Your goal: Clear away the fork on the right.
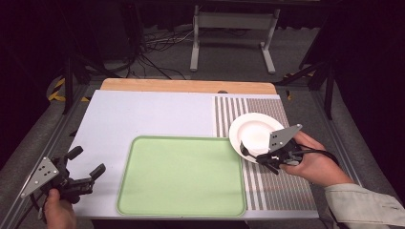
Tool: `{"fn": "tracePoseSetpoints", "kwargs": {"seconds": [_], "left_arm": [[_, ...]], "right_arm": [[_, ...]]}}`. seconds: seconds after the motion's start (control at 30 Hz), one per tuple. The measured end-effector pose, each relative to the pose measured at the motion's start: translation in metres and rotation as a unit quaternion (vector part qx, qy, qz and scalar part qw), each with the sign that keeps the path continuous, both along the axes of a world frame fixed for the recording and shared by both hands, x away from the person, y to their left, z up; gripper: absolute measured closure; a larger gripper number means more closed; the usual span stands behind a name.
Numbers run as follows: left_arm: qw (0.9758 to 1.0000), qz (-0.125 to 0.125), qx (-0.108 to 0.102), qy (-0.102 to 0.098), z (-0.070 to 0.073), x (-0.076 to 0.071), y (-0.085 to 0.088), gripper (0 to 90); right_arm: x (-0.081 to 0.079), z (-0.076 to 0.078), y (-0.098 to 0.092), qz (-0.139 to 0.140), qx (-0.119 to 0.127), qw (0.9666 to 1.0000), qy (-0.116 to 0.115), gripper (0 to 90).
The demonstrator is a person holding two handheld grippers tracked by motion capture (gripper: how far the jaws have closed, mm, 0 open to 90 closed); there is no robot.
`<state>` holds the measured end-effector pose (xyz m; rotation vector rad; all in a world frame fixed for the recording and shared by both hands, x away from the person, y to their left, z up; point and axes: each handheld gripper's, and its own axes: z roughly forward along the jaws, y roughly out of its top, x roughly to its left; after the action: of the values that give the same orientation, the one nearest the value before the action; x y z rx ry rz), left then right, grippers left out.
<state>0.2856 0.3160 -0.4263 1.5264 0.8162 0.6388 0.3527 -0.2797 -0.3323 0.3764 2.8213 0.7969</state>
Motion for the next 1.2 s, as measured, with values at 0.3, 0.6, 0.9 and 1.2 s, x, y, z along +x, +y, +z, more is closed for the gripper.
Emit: {"fn": "tracePoseSetpoints", "kwargs": {"seconds": [0.3, 0.6, 0.9, 1.2], "left_arm": [[1.0, 0.0, 0.0, -0.002, 0.0, 0.0, 0.0, 0.3], [1.0, 0.001, 0.0, 0.0, 0.0, 0.0, 0.001, 0.3], [1.0, 0.001, -0.001, -0.001, 0.0, 0.0, 0.001, 0.3], [1.0, 0.002, -0.001, -0.001, 0.001, 0.0, 0.002, 0.3]], "right_arm": [[0.0, 0.01, 0.011, -0.068, 0.046, 0.9961, 0.033, 85.5], [0.0, 0.013, 0.031, -0.147, 0.078, 0.9841, 0.064, 85.5], [0.001, 0.013, 0.048, -0.223, 0.091, 0.9649, 0.106, 85.5], [0.003, 0.007, 0.062, -0.266, 0.089, 0.9519, 0.124, 85.5]]}}
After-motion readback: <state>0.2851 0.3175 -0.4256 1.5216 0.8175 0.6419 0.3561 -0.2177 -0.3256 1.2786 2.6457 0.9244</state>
